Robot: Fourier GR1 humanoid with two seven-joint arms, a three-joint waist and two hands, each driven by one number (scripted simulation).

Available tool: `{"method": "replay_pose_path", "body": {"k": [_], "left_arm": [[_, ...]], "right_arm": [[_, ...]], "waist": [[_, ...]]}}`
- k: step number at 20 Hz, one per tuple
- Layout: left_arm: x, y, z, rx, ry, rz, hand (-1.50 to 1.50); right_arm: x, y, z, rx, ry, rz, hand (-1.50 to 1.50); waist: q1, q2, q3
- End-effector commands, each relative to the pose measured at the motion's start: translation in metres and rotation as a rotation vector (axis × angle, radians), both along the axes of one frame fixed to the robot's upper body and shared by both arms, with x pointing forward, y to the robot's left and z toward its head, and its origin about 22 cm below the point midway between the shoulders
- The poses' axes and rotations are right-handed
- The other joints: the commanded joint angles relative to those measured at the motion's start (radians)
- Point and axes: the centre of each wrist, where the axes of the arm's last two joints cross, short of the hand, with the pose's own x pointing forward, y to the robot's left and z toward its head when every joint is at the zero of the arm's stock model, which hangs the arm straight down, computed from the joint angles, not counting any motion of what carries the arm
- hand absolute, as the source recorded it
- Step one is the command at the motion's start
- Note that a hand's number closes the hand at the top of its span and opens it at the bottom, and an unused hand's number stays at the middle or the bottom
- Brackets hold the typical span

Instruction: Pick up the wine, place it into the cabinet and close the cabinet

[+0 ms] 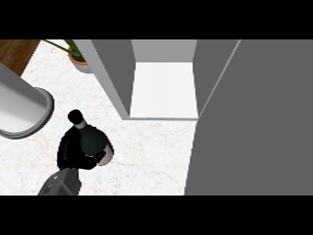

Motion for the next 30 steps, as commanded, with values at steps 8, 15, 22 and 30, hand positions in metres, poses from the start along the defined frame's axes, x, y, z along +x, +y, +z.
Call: {"method": "replay_pose_path", "body": {"k": [8, 15, 22, 30], "left_arm": [[-0.008, -0.067, 0.051, 0.001, -0.027, -0.126, 1.50], [-0.021, -0.130, 0.085, -0.029, 0.021, -0.125, 1.50], [-0.029, -0.157, 0.072, -0.030, 0.080, -0.063, 1.50], [-0.014, -0.147, 0.040, -0.021, 0.109, -0.040, 1.50]], "right_arm": [[-0.008, -0.008, -0.006, 0.023, -0.003, 0.018, -1.50], [0.001, 0.005, 0.004, 0.014, 0.000, 0.038, -1.50], [-0.001, 0.005, -0.006, 0.009, -0.011, 0.022, -1.50], [-0.014, -0.016, 0.004, 0.003, -0.001, 0.029, -1.50]], "waist": [[-0.007, 0.003, -0.001], [-0.009, 0.004, -0.002], [-0.014, 0.006, -0.002], [-0.016, 0.006, -0.002]]}}
